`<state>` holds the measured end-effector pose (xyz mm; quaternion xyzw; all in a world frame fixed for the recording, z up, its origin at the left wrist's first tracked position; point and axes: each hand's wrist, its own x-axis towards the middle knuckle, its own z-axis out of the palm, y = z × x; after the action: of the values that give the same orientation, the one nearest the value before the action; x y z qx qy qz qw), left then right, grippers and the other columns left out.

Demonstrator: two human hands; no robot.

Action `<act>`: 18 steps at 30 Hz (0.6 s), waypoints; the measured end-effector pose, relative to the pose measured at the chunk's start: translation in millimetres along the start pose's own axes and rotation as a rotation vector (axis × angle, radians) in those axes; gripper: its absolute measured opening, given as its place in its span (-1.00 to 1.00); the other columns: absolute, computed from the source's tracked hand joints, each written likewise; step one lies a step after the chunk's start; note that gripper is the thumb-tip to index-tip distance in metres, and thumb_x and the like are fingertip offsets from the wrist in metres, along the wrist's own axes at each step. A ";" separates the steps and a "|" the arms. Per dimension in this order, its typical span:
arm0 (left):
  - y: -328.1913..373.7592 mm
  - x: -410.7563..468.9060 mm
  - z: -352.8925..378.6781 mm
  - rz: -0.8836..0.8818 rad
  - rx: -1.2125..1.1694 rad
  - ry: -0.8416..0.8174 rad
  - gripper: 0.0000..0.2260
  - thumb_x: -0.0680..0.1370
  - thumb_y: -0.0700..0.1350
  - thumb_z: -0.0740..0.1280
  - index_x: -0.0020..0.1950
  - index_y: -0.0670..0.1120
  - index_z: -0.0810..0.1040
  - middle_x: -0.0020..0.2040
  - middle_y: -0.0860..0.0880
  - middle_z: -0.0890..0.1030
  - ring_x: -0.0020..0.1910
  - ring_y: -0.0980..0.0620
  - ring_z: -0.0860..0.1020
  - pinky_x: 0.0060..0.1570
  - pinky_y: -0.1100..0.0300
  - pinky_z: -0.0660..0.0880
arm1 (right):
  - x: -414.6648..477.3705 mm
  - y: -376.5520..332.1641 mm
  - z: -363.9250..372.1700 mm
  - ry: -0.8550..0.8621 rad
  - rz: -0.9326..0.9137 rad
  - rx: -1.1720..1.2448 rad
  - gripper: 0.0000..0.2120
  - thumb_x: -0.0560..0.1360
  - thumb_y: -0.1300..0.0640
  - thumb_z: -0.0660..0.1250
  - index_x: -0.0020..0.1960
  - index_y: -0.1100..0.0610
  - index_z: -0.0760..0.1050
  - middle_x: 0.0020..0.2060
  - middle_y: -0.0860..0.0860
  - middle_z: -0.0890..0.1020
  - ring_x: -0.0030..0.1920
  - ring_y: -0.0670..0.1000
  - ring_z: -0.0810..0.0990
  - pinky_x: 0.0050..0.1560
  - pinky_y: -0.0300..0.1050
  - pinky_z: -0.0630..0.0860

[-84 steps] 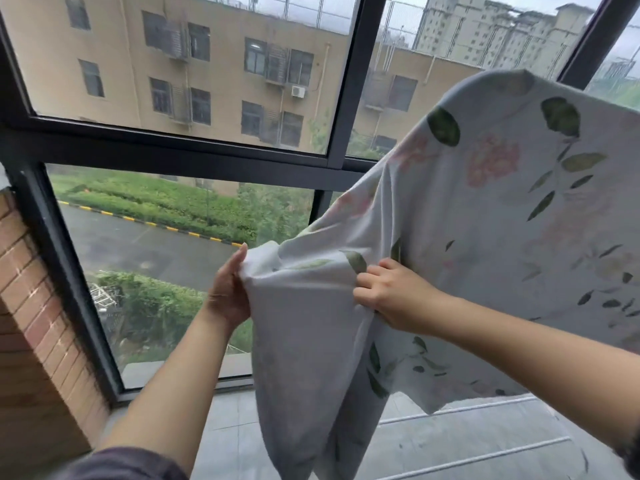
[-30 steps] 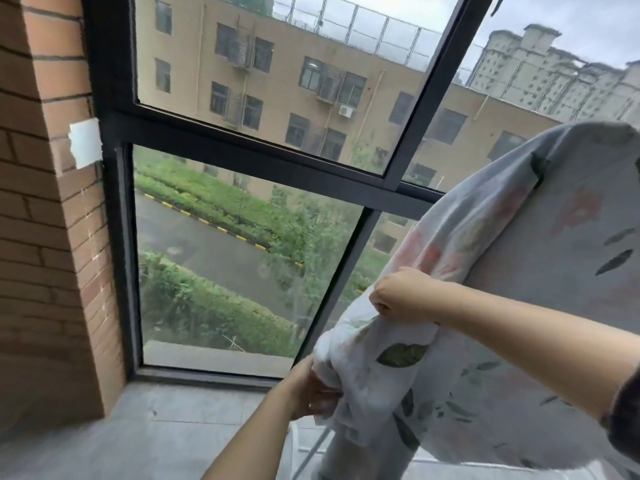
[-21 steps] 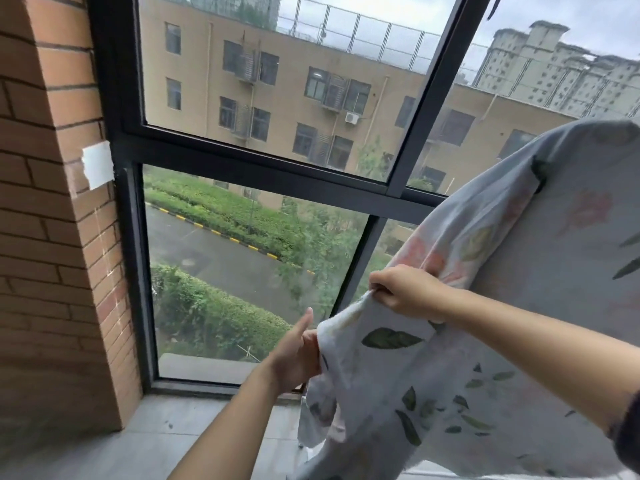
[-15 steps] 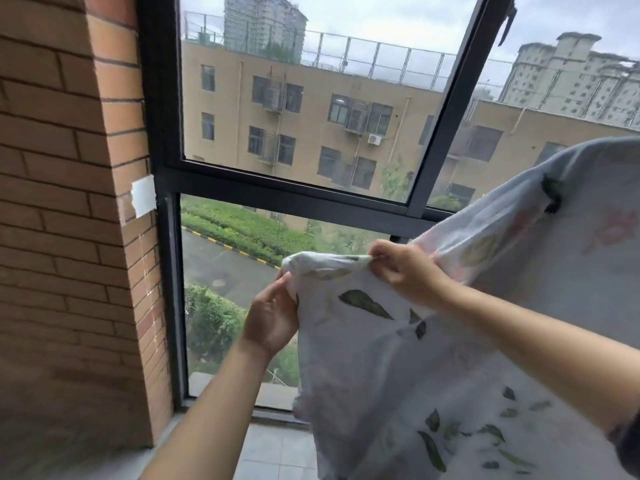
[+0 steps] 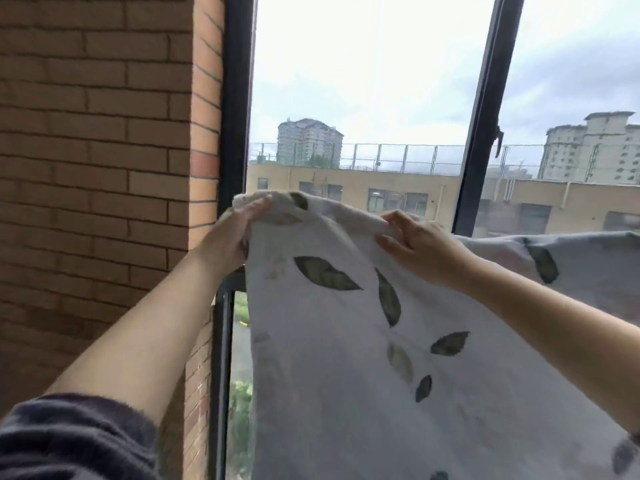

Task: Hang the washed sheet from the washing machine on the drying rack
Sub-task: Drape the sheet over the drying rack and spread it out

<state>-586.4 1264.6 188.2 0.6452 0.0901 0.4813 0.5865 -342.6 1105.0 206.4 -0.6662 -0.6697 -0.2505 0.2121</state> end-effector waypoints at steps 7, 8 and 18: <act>13.9 3.7 -5.6 -0.125 0.074 -0.041 -0.74 0.54 -0.17 0.30 0.20 -0.24 0.51 -0.06 -0.21 0.59 -0.18 -0.09 0.59 -0.26 0.18 0.59 | -7.0 23.3 -10.2 -0.123 0.111 0.119 -0.79 0.54 -0.06 0.22 -0.25 -0.12 0.51 -0.32 -0.09 0.58 -0.23 0.03 0.55 -0.17 -0.09 0.45; 16.7 6.0 -5.2 -0.116 0.090 -0.027 -0.72 0.54 -0.18 0.31 0.21 -0.26 0.50 -0.07 -0.22 0.59 -0.20 -0.09 0.59 -0.30 0.19 0.58 | -4.1 26.3 -11.4 -0.102 0.110 0.175 -0.67 0.53 0.01 0.26 -0.42 -0.08 0.43 -0.47 -0.12 0.47 -0.35 -0.02 0.47 -0.26 -0.13 0.38; 29.9 5.4 13.4 -0.227 -0.063 0.062 -0.51 0.57 0.21 0.11 0.02 -0.18 0.57 -0.18 -0.14 0.63 -0.17 -0.08 0.62 -0.08 0.07 0.49 | 41.6 -11.4 -38.6 -0.068 0.117 0.320 -0.70 0.59 -0.05 0.17 0.11 0.10 0.57 -0.07 -0.03 0.63 -0.23 -0.09 0.57 -0.16 -0.18 0.52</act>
<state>-587.2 1250.4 218.2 0.5967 0.1657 0.4341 0.6543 -356.8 1113.9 261.8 -0.6698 -0.6678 -0.1053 0.3071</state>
